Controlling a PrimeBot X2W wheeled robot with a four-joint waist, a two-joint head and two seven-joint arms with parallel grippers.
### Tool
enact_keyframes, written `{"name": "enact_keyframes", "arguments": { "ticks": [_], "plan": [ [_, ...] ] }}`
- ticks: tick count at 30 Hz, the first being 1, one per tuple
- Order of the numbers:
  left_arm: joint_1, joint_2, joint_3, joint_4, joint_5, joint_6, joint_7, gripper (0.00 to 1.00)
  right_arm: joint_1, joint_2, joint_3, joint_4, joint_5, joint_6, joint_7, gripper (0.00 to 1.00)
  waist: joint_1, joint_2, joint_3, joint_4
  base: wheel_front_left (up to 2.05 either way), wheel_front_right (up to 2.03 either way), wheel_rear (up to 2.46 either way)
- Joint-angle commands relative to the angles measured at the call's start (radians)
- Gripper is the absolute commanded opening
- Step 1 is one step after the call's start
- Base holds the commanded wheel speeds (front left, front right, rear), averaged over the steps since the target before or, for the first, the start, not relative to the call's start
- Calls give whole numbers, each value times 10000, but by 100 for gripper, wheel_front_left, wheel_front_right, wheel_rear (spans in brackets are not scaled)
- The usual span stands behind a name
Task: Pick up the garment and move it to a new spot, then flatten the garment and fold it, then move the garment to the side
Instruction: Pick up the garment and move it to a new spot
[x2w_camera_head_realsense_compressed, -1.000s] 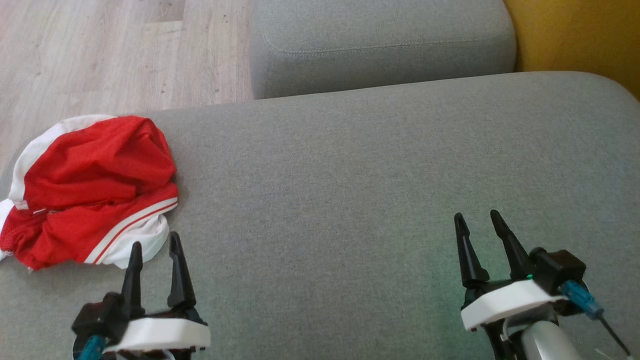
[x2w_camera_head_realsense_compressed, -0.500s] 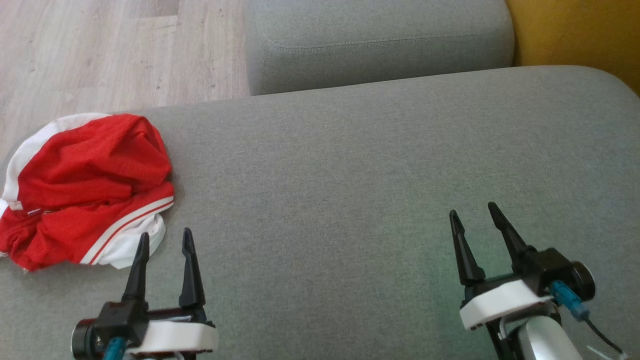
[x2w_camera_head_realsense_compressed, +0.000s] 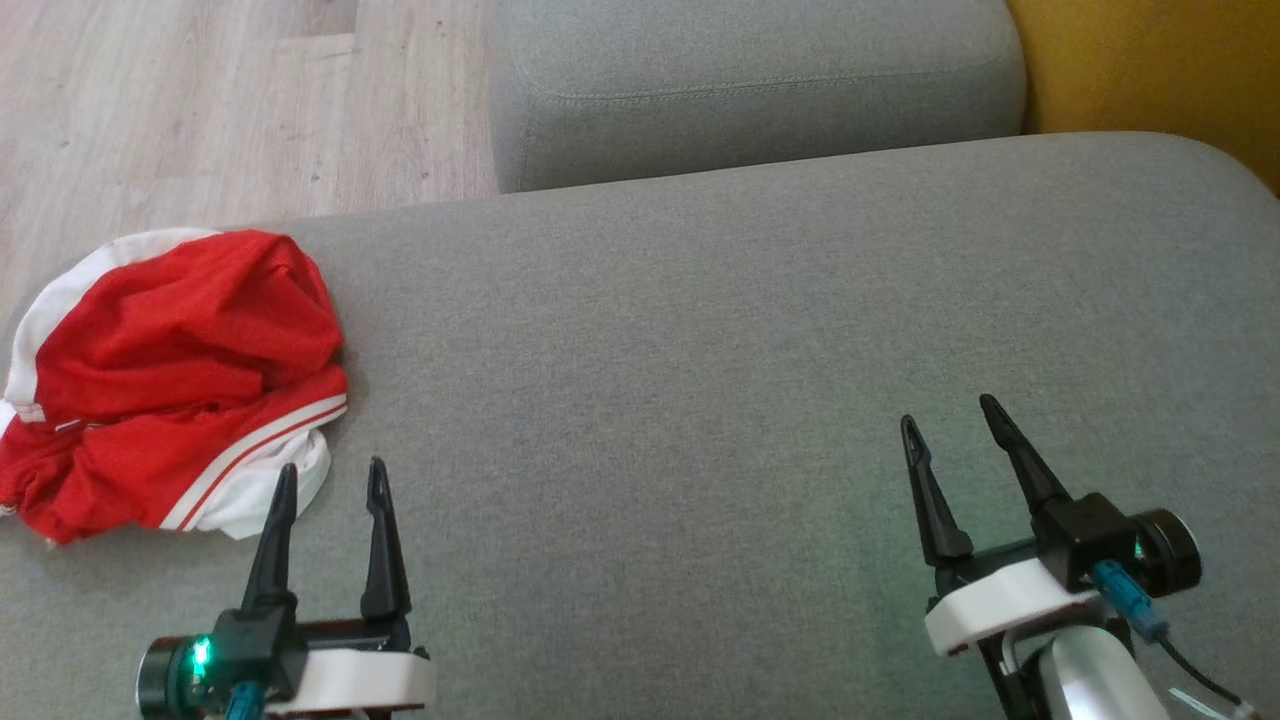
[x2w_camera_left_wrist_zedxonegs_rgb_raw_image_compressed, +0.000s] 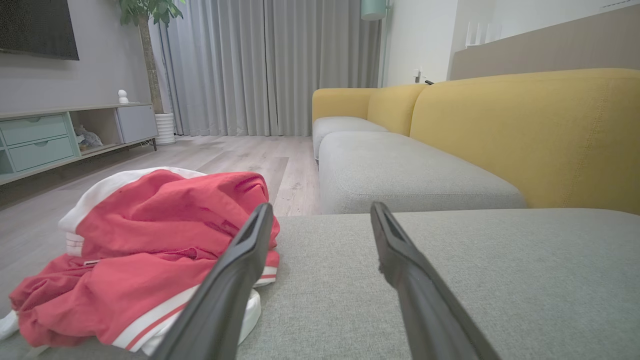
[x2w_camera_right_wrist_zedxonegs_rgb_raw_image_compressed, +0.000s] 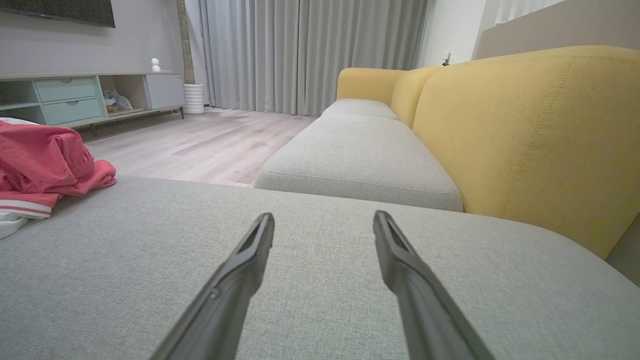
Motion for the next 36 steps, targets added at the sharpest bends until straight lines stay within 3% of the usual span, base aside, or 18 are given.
{"name": "enact_keyframes", "arguments": {
  "ticks": [1,10,17,36],
  "plan": [
    [-204,64,374,-263,58,37,-95,100,-420,-79,196,-303,-30,77,-111,100,0,0,-2,0,0,0,0],
    [-235,64,379,-147,26,-43,-95,100,-429,-79,123,-325,-26,77,-111,100,0,0,63,52,0,0,0],
    [-458,64,360,-144,166,29,-95,100,-367,-79,38,-289,-56,77,-111,100,0,0,107,528,0,0,0],
    [131,64,504,-340,-10,259,-95,100,-72,-79,432,-392,-83,77,-111,100,0,0,-39,4568,0,0,0]
  ]
}}
